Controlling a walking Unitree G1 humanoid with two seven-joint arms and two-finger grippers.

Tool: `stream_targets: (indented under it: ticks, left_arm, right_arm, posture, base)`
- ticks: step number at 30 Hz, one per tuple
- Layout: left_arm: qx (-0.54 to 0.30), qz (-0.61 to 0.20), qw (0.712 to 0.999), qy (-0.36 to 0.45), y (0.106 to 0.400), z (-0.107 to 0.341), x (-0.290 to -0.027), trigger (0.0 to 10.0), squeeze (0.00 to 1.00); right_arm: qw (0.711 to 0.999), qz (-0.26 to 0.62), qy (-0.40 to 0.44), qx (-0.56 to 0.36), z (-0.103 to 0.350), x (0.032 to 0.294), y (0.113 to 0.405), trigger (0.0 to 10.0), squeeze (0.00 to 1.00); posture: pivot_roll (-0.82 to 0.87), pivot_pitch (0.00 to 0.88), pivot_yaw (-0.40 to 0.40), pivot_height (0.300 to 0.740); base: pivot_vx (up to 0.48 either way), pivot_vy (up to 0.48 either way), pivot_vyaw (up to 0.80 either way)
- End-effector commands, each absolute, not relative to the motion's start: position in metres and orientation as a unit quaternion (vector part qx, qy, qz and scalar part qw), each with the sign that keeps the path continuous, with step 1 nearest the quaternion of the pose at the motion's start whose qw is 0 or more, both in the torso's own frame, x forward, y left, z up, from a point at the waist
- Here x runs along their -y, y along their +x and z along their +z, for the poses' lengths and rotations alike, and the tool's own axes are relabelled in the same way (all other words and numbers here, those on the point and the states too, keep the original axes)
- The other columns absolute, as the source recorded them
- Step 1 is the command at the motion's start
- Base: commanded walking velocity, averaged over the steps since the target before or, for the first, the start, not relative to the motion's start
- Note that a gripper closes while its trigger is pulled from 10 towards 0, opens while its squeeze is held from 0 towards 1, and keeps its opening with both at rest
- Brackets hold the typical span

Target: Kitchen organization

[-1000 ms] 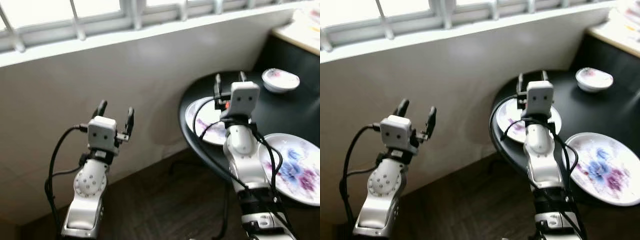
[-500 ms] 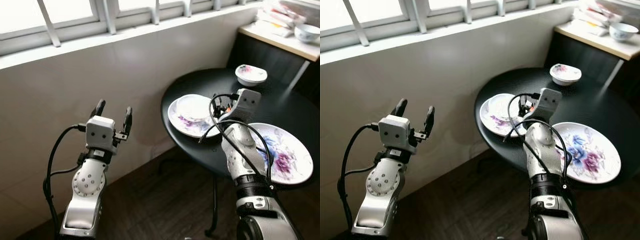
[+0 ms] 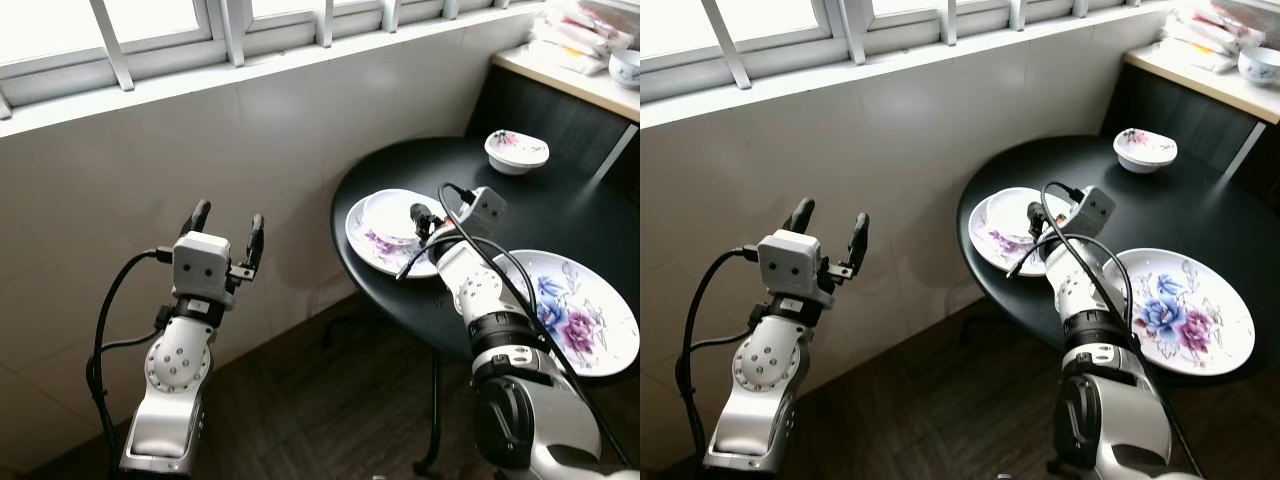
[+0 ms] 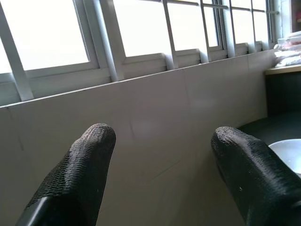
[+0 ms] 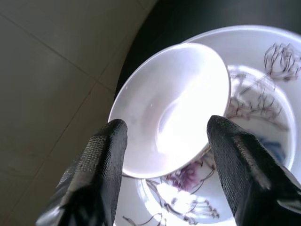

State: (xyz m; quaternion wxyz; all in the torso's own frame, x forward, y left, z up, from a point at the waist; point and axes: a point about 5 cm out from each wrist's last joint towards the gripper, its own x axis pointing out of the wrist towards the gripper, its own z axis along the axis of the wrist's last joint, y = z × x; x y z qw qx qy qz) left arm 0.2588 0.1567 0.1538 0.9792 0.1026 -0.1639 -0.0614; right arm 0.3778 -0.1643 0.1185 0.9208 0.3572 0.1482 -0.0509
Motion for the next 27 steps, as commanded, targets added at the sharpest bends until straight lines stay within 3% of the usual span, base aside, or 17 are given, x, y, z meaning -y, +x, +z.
stream_targets:
  ticks: [1, 5, 27]
  left_arm:
    - [0.160, -0.061, 0.979, 0.110, 0.260, 0.153, -0.157, 10.0, 0.00]
    - [0.159, -0.063, 0.979, 0.111, 0.260, 0.153, -0.156, 10.0, 0.00]
    - [0.151, -0.062, 0.980, 0.110, 0.260, 0.150, -0.155, 10.0, 0.00]
  right_arm:
    - [0.907, -0.056, 0.387, -0.157, 0.122, 0.163, 0.381, 10.0, 0.00]
    - [0.890, -0.071, 0.416, -0.174, 0.117, 0.165, 0.383, 10.0, 0.00]
    - [0.852, -0.142, 0.454, -0.218, 0.103, 0.172, 0.381, 10.0, 0.00]
  posture:
    - [0.03, 0.000, -0.027, 0.740]
    - [0.03, 0.000, -0.025, 0.740]
    - [0.03, 0.000, -0.032, 0.740]
  base:
    - [0.000, 0.000, 0.00]
    - [0.000, 0.000, 0.00]
    - [0.000, 0.000, 0.00]
